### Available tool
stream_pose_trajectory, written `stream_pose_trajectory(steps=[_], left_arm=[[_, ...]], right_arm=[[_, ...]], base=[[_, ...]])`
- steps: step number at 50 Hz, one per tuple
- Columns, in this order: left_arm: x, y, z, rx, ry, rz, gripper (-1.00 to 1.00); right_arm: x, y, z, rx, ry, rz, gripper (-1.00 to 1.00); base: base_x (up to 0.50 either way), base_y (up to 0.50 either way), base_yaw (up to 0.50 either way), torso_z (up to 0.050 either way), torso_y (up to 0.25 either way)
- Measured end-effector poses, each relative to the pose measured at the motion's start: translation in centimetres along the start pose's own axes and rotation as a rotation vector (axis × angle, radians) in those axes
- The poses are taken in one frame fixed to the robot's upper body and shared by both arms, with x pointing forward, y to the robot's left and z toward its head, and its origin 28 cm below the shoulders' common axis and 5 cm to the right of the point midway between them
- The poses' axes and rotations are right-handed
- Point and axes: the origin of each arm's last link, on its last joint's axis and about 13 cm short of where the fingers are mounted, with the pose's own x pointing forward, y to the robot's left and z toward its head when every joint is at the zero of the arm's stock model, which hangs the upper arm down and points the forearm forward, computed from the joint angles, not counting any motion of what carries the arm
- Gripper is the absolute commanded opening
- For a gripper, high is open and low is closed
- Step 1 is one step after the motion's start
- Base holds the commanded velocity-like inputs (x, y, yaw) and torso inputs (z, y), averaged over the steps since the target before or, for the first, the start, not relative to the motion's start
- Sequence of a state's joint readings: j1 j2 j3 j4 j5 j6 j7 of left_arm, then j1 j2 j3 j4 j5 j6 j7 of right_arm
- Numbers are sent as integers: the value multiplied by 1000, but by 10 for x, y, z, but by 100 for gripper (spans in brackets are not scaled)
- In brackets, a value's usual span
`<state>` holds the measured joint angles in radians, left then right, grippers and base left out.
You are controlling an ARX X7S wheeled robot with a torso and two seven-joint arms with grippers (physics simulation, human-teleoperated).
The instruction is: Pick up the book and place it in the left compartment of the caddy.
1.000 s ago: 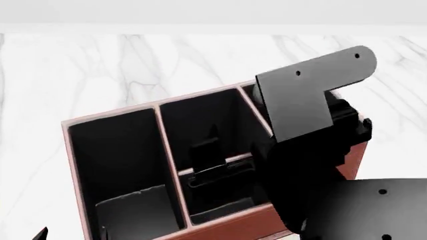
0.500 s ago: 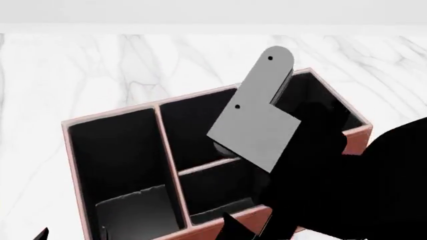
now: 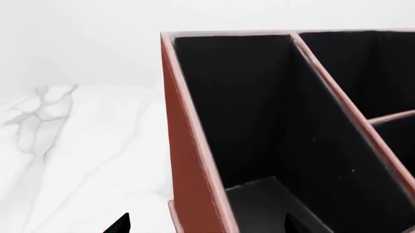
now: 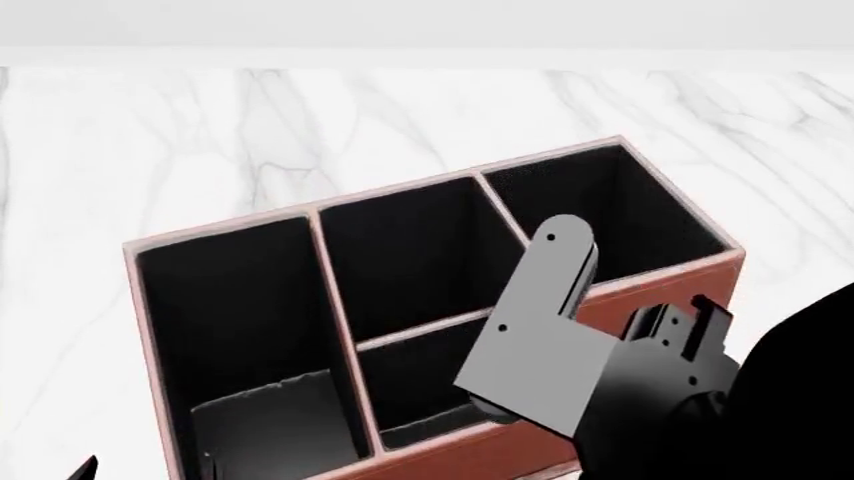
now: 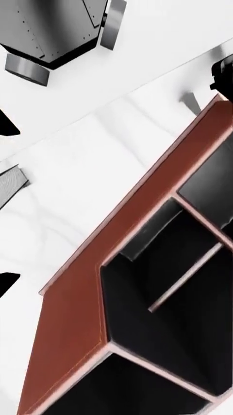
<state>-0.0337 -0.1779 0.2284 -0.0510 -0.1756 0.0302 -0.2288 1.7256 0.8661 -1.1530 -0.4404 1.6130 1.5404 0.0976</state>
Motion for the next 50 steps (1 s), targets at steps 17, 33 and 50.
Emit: stream_pose_trajectory(steps=[17,33,50], left_arm=[[0,0,0,1,0,0,100],[0,0,-1,2,1,0,100],[0,0,-1,4,2,-2,100]], right_arm=[[10,1,-11,14,102,10,100],[21,-2,-25,52,198,-9,100],[27,-6,-34,71,256,-42,100]], base=[[0,0,0,0,0],[0,0,0,0,0],[0,0,0,0,0]])
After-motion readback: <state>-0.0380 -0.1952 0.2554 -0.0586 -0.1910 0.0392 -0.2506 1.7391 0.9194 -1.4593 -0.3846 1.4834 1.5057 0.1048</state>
